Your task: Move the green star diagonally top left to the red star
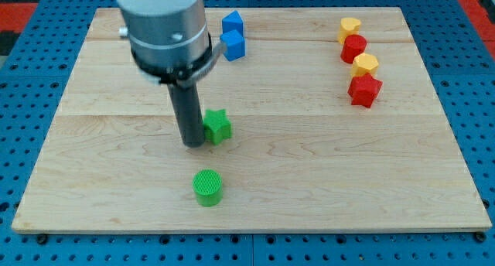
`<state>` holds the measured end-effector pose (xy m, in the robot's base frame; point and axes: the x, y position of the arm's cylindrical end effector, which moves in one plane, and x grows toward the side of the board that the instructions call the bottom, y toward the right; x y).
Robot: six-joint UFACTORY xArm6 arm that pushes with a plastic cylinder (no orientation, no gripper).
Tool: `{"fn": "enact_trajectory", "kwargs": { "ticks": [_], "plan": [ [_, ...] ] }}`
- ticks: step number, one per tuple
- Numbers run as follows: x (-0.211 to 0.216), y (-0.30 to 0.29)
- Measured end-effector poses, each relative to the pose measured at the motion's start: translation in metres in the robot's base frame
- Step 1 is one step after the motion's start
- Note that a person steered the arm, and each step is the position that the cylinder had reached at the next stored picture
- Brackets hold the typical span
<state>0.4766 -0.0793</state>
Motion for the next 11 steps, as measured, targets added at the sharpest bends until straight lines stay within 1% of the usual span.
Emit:
{"fn": "enact_trajectory", "kwargs": {
  "ticks": [1, 2, 4, 5, 7, 8, 10, 11],
  "plan": [
    [-0.013, 0.013],
    [0.009, 0.037],
    [0.018, 0.065],
    [0.008, 0.063],
    [-0.03, 0.05],
    [-0.031, 0.035],
    [-0.048, 0.039],
    [-0.038, 0.046]
  ]
}}
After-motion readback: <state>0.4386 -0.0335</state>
